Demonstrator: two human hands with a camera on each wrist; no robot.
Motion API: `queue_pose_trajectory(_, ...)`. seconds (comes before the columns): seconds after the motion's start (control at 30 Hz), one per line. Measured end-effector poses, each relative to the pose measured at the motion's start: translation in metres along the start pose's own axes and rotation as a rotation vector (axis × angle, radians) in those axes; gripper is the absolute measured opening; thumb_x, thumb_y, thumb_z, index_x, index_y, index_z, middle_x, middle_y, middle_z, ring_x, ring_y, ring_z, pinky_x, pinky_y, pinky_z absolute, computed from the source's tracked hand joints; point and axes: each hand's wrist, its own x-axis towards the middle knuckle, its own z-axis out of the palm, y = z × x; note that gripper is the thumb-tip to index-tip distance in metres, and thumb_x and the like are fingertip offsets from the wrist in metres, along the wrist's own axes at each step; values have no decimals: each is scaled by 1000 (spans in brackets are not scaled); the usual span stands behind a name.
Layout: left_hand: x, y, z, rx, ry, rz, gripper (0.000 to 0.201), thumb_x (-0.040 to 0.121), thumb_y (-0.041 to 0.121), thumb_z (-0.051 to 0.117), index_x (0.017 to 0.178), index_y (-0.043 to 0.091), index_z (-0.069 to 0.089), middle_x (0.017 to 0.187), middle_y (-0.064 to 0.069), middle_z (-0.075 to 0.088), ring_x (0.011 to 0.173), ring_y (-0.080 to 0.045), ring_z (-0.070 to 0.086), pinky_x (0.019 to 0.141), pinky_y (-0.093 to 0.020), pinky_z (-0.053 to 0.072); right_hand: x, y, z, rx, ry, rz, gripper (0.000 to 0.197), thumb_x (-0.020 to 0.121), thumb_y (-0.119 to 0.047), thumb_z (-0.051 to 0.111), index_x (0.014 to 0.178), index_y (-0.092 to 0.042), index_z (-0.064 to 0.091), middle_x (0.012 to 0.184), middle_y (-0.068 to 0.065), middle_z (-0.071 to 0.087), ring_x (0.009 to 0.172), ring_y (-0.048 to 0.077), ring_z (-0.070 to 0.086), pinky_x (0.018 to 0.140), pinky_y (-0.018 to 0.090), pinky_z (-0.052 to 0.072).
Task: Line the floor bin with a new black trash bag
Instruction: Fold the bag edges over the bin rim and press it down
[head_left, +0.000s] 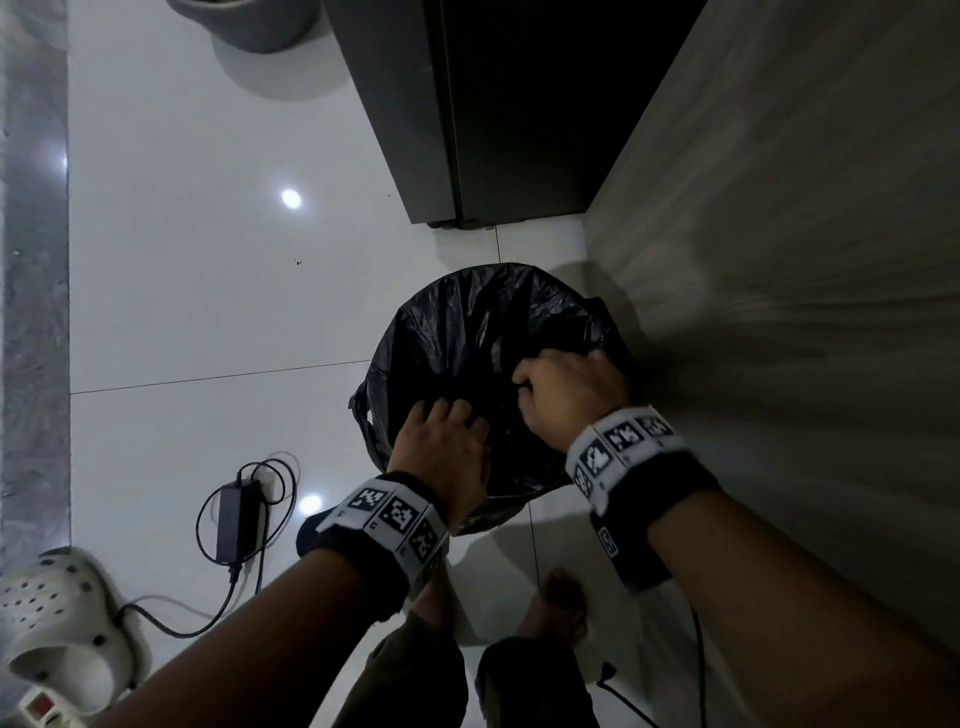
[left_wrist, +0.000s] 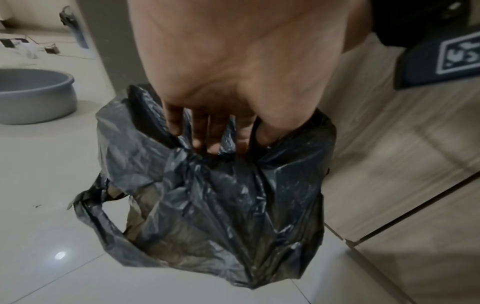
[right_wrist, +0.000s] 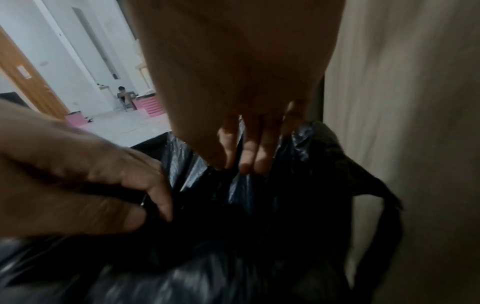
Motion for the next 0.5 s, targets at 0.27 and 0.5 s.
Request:
queue_pose_trajectory(0.27, 17, -4, 30, -24, -342, 72, 58, 90, 53, 17, 135, 26, 43, 140, -2, 52, 137, -26, 34, 112, -50, 19, 78, 18, 7, 151, -191, 16, 45, 87, -27, 54, 131, -17, 54, 138, 12, 52, 122, 32, 51, 96, 30, 42)
queue_pose_trajectory(0.5, 24, -12, -4, 30, -267, 102, 50, 92, 40, 37, 135, 17, 43, 142, -10, 48, 138, -29, 32, 117, -50, 8, 65, 18, 11, 259, -39, 119, 38, 87, -29, 53, 124, -21, 59, 128, 6, 60, 112, 28, 59, 89, 35, 50)
